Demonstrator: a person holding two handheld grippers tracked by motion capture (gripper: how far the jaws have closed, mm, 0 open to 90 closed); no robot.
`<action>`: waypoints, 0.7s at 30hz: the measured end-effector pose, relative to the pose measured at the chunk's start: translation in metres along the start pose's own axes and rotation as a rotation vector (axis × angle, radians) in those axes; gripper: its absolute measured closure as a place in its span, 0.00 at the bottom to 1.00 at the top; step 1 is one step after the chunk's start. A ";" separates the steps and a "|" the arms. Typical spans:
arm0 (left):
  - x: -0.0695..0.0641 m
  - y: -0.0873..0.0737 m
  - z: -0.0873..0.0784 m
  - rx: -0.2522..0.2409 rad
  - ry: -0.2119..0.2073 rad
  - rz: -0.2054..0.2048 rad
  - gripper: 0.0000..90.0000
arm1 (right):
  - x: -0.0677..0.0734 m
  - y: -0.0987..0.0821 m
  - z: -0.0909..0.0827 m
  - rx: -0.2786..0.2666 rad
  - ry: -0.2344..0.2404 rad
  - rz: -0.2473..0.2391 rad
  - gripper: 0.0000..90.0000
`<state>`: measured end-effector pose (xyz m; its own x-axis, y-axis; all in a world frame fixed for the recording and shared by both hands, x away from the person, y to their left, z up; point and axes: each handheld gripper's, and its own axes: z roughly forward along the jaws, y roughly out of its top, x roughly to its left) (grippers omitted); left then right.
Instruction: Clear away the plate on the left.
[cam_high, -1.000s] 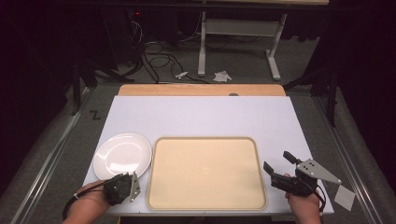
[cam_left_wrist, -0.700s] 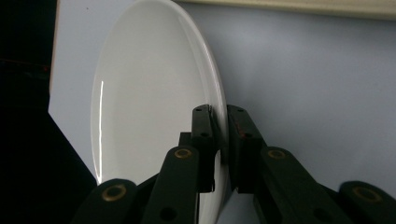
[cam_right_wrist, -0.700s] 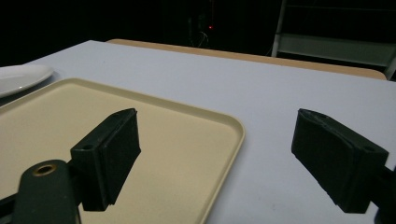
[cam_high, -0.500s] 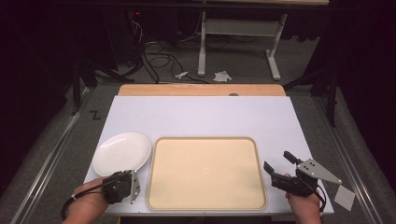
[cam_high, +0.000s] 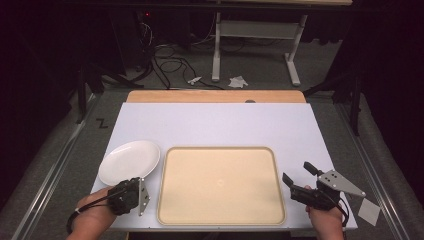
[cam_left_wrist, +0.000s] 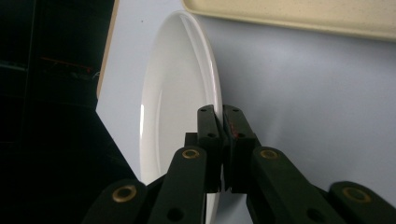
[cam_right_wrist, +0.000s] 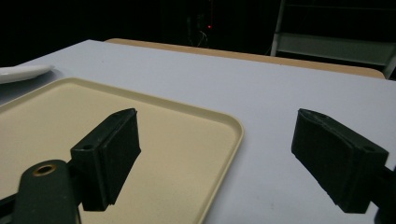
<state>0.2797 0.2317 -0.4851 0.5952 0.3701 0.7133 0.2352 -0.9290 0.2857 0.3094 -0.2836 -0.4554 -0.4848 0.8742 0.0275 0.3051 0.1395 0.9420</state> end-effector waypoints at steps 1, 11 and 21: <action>0.000 0.000 0.000 -0.003 0.000 -0.003 0.97 | 0.000 0.000 0.000 0.000 -0.001 0.000 0.18; 0.001 -0.001 -0.002 -0.017 0.015 -0.018 0.96 | 0.000 0.001 0.001 0.003 0.002 -0.012 0.18; -0.001 0.003 -0.007 -0.037 0.049 -0.013 0.96 | -0.001 0.001 -0.002 -0.011 0.007 -0.006 0.18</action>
<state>0.2745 0.2286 -0.4809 0.5539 0.3826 0.7395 0.2140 -0.9237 0.3177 0.3087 -0.2852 -0.4537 -0.4919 0.8703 0.0241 0.2931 0.1395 0.9458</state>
